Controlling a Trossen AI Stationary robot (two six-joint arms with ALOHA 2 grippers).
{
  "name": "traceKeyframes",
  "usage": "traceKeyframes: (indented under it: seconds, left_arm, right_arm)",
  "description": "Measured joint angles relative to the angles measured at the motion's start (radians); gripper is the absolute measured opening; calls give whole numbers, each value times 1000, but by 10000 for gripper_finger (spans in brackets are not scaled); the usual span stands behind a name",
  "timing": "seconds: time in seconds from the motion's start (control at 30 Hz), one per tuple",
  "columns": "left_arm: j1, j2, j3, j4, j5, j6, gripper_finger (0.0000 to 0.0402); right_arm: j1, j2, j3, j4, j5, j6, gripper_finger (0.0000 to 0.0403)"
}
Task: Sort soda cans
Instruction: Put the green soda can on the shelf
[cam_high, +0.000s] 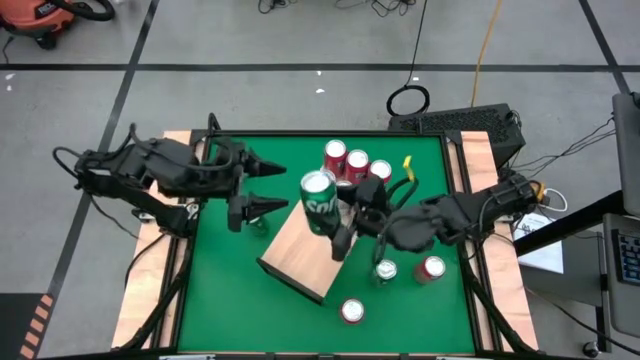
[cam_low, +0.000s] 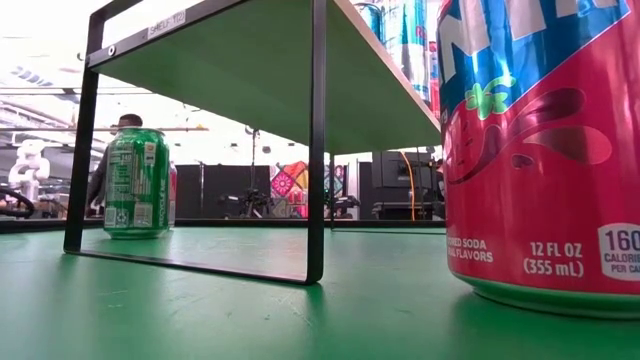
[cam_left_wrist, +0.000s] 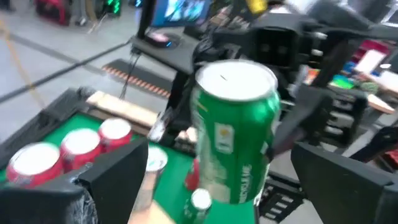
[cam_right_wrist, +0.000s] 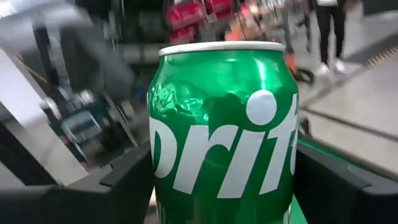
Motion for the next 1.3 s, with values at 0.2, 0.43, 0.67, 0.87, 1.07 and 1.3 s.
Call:
traceKeyframes:
  seconds: [0.2,0.43,0.67,0.87,1.07,1.3]
  left_arm:
    - [-40,22,0,114,-8,69,395]
    - [-58,56,-1,94,-139,86,395]
    - [-47,102,-1,126,-181,117,396]
    - [-34,139,-1,151,-211,114,396]
    - [-34,151,-1,230,-252,123,386]
    - [-34,151,-1,226,-285,122,323]
  right_arm:
    - [-37,3,0,199,-30,-101,306]
    - [-72,6,0,283,-29,-117,308]
    - [-89,6,0,315,-31,-120,308]
    - [-96,6,1,323,-31,-128,308]
    - [-106,6,1,324,-31,-128,308]
    - [-110,6,1,325,-32,-131,309]
